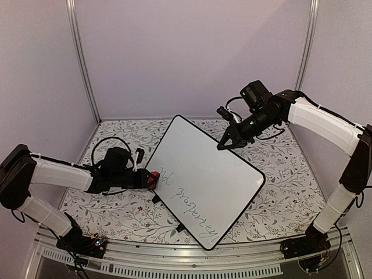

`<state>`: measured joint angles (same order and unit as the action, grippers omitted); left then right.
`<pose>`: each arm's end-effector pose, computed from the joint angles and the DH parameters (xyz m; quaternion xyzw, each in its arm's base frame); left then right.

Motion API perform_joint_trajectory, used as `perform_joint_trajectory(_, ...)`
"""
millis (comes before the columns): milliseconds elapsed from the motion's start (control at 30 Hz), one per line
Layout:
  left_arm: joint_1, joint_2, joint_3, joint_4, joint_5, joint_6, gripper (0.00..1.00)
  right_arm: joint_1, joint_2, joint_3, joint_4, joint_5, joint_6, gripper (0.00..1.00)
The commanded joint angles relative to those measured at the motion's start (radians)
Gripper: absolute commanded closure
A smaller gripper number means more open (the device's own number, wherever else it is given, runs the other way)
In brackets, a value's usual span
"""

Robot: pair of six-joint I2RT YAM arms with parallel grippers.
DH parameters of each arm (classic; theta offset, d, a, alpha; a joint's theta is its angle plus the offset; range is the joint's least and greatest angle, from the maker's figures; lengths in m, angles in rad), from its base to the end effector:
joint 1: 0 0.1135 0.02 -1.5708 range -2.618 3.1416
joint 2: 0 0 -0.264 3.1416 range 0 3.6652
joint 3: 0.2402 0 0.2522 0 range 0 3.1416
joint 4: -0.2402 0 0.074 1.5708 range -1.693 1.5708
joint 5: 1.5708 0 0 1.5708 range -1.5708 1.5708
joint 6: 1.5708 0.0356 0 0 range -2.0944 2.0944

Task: Erase the whiteboard
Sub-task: Erase the center of the whiteboard.

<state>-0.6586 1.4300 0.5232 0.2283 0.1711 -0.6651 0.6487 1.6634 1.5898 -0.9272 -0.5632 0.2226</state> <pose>0.2067 -0.1676 0.1505 0.0340 0.8989 -0.3250 0.2918 0.2669 0.2262 0.3305 -0.2713 0.8845 0.3557 0.1323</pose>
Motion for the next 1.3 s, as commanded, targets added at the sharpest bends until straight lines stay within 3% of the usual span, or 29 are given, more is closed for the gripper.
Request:
perform_joint_trajectory(0, -0.030, -0.007, -0.055, -0.012, 0.011, -0.033, 1.00, 0.022, -0.020, -0.018, 0.000, -0.012, -0.056, 1.00)
perform_joint_trajectory(233, -0.039, -0.029, -0.063, -0.014, -0.003, -0.016, 1.00, 0.022, -0.013, -0.015, -0.001, -0.013, -0.055, 1.00)
perform_joint_trajectory(933, 0.029, 0.056, 0.191, -0.121, -0.042, 0.131, 1.00, 0.022, -0.014, -0.019, -0.002, -0.012, -0.055, 1.00)
perform_joint_trajectory(1267, 0.023, 0.038, 0.120, -0.104, -0.020, 0.106, 1.00, 0.022, -0.012, -0.019, -0.001, -0.011, -0.055, 1.00)
